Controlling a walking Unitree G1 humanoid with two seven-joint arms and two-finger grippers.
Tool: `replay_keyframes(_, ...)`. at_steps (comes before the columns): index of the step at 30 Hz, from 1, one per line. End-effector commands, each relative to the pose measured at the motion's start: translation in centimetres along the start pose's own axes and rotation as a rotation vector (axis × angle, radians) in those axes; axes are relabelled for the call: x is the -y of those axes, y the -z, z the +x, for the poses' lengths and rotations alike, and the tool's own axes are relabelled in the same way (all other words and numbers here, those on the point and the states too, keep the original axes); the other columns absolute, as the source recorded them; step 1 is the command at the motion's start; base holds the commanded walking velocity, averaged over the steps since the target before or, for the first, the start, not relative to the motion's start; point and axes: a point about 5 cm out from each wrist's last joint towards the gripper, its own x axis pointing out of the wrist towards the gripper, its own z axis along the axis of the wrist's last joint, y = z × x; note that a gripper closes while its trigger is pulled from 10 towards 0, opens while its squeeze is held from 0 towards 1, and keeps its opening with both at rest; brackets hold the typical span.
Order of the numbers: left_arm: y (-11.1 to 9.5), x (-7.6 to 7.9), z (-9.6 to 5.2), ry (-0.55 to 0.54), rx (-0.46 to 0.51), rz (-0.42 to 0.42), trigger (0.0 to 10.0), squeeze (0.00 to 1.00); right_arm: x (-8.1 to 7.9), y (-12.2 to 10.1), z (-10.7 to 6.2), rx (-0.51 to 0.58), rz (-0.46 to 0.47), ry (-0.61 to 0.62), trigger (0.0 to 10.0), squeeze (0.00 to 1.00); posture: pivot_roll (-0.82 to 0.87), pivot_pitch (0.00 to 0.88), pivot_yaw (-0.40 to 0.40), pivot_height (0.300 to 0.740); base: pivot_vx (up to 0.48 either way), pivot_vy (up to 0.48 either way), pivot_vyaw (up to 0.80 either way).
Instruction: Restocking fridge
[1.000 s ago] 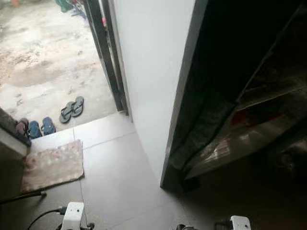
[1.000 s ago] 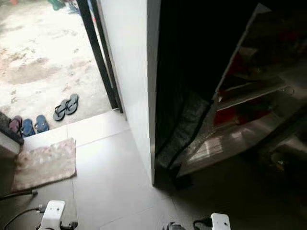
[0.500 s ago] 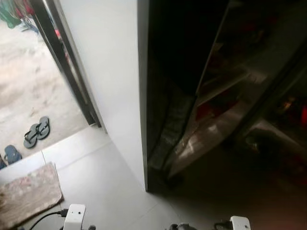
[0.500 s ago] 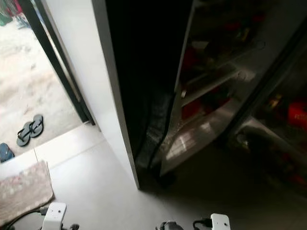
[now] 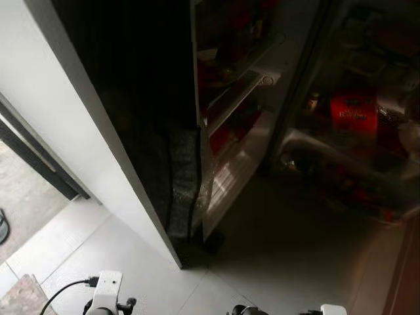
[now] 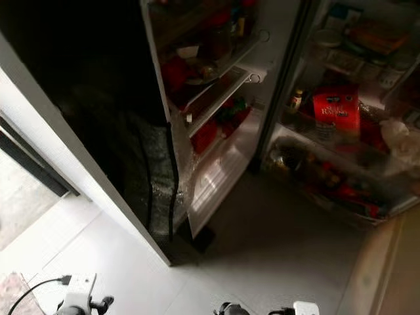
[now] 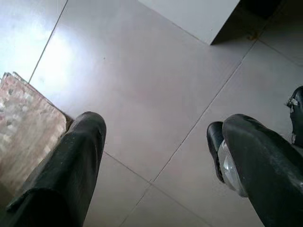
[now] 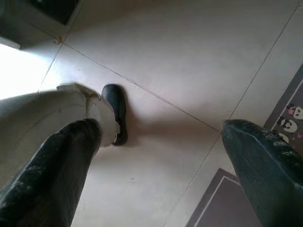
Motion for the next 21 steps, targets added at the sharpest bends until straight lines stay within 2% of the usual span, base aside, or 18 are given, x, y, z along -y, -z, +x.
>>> replay_keyframes(1, 2.12, -0.45, -0.46, -0.008, -0.075, 0.016, 10.0, 0.0, -0.16, 0.52, -0.1, -0.014, 0.014, -0.002, 10.0, 0.0, -0.05, 0.17, 0.042, 0.74, 0.0, 0.0, -0.78)
replay_keyframes(13, 2.36, -0.56, -0.52, -0.011, -0.085, 0.02, 10.0, 0.0, -0.16, 0.45, -0.09, -0.008, 0.011, 0.008, 10.0, 0.0, -0.06, 0.17, 0.045, 0.74, 0.0, 0.0, -0.74)
replay_keyframes(21, 2.59, -0.56, -0.58, -0.007, -0.094, 0.036, 10.0, 0.0, -0.03, 0.2, -0.15, 0.035, 0.015, 0.041, 10.0, 0.0, -0.06, 0.168, 0.046, 0.74, 0.0, 0.0, 0.0)
